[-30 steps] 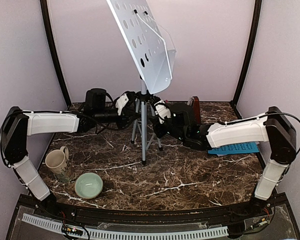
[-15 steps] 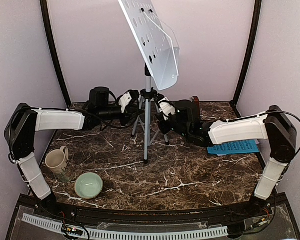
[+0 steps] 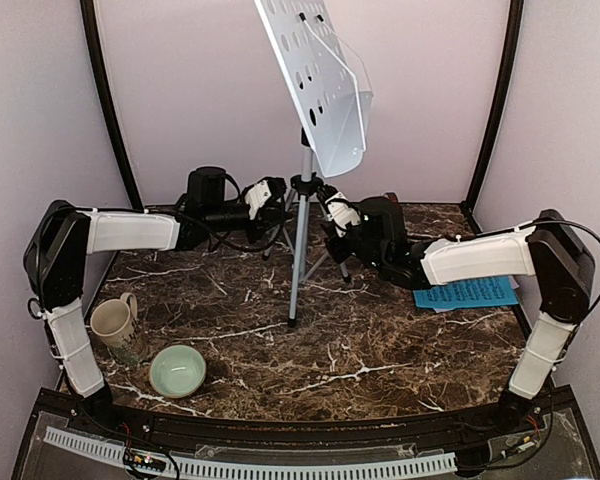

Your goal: Set up the instrument practice props

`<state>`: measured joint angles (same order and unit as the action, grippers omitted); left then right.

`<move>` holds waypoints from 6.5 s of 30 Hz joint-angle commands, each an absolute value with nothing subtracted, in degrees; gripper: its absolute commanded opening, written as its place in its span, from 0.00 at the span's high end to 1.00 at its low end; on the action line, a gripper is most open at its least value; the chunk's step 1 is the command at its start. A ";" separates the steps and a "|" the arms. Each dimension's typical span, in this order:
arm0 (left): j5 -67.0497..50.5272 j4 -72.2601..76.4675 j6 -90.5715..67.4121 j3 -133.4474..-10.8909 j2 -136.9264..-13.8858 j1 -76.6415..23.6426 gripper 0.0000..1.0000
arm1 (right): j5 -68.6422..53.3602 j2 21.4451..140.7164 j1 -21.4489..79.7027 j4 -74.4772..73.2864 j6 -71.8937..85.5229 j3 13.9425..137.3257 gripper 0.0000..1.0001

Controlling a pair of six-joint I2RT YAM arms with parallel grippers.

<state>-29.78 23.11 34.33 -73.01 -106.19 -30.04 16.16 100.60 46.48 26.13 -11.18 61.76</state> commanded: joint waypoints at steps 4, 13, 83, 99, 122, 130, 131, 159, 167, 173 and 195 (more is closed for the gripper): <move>-20.45 24.13 43.38 -77.65 -109.11 -22.12 1.00 | 24.63 99.96 40.69 25.41 -11.87 62.44 1.00; -22.68 27.44 40.83 -75.75 -112.27 -22.04 0.98 | 17.29 101.99 41.89 22.42 -9.23 65.65 1.00; 0.05 22.38 -6.55 -53.22 -95.41 -45.35 0.36 | -5.67 87.80 38.50 18.12 -2.72 52.91 0.17; 0.20 18.56 -1.03 -51.25 -91.46 -45.29 0.47 | -7.21 93.48 38.07 19.99 -3.63 54.31 0.18; 6.89 9.32 -2.65 -59.58 -97.46 -47.64 0.69 | -7.93 94.90 37.27 22.03 -3.80 53.63 0.18; 5.70 6.77 -0.20 -56.08 -93.45 -46.46 0.81 | -9.03 97.33 37.31 21.57 -5.75 55.41 0.19; 5.67 6.43 0.04 -55.66 -92.83 -46.22 0.83 | -9.24 97.75 37.27 21.39 -6.18 55.64 0.19; -4.10 7.91 8.17 -49.87 -85.59 -39.29 1.00 | -24.71 110.15 36.73 22.95 -9.76 64.61 0.31; -5.74 14.48 6.36 -46.29 -83.16 -39.33 0.70 | -27.93 111.89 36.74 24.75 -8.01 65.65 0.50; -5.51 17.43 3.30 -46.27 -83.89 -39.37 0.52 | -28.60 112.04 36.86 26.34 -6.74 65.48 0.59; -4.43 11.53 2.35 -49.09 -87.25 -39.40 0.77 | -27.77 112.52 37.30 27.23 -5.77 64.33 0.81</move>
